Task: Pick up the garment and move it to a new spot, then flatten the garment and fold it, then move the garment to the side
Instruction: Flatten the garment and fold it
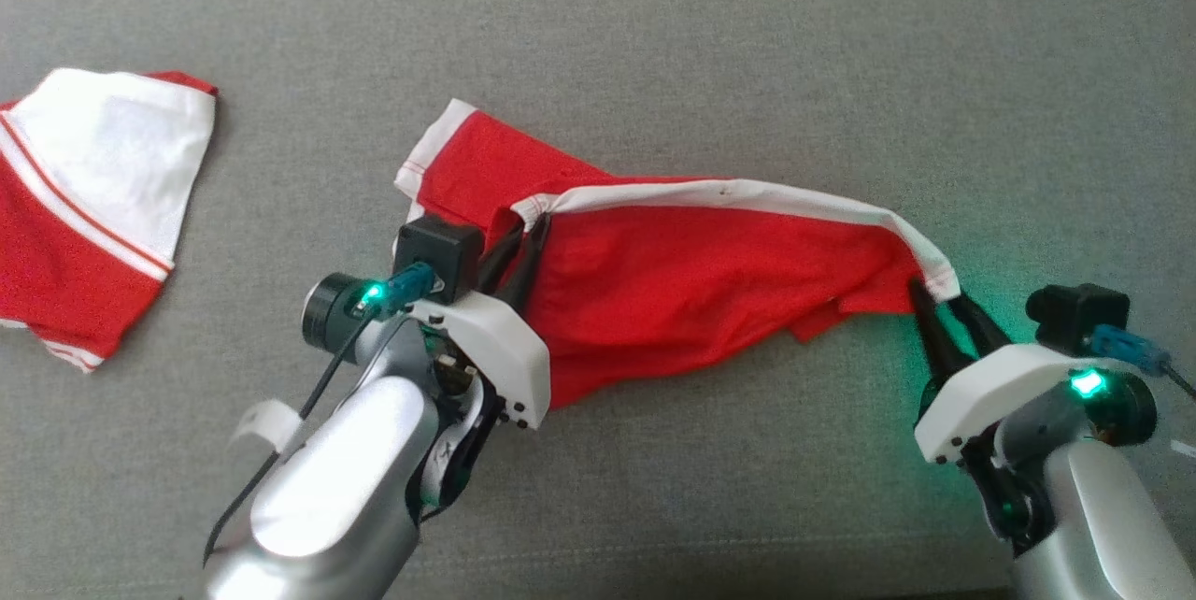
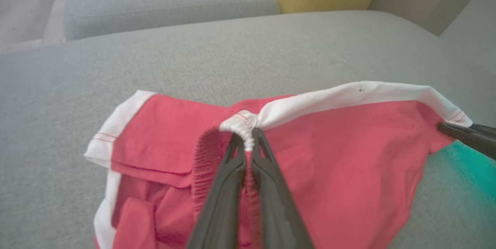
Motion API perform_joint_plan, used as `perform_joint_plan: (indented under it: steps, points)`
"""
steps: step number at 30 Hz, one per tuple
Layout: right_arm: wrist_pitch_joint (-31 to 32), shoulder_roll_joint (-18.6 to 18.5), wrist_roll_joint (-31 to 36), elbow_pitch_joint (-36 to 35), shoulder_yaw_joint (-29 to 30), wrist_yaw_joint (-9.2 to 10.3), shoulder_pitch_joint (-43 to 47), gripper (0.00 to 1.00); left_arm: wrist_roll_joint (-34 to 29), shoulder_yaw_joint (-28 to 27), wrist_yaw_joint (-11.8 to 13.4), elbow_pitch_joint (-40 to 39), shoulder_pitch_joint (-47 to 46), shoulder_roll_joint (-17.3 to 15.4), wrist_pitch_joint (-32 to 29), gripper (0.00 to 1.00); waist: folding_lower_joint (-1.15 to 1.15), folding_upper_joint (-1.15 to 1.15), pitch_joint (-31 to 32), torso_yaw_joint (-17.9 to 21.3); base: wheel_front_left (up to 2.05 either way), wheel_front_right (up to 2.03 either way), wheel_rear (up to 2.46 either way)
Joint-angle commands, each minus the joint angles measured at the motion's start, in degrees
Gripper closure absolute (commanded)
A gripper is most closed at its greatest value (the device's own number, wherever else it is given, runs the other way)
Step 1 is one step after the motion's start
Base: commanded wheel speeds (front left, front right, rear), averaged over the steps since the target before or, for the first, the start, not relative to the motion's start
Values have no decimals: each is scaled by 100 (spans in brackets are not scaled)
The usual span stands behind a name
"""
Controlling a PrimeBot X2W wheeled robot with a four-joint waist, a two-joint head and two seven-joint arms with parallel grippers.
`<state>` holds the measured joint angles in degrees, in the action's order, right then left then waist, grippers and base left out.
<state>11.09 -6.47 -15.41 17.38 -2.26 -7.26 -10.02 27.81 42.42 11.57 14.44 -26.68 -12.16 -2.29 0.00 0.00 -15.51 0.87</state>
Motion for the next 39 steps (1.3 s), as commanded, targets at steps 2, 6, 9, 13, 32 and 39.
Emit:
perform_joint_plan:
  steps: [2,6,9,13,32,39]
  points:
    - [-256,-164,-214,-185,-172,-23,-196,100,-56,-179,-15,-258,-237,-69,242,100,0,0,139,-60,0,0,0]
    - [-582,-290,-358,-438,-221,-23,-169,100,-95,-234,7,-399,-123,-169,543,100,0,0,367,-70,0,0,0]
    - [-774,-396,-387,-833,-243,-23,-106,100,-162,-292,62,-618,-62,-276,754,100,0,0,553,-65,0,0,0]
    - [-878,-531,-340,-1638,-212,-23,-32,100,-280,-426,209,-1092,-24,-457,970,100,0,0,802,-44,0,0,0]
    - [281,-740,-174,-4428,207,-23,-173,100,-399,-1073,640,-3136,-99,-1105,929,100,0,0,1241,55,0,0,0]
    - [207,-955,-560,-3362,-69,-23,-1180,100,-86,-1014,29,-1975,-1006,-732,1136,100,0,0,887,113,0,0,0]
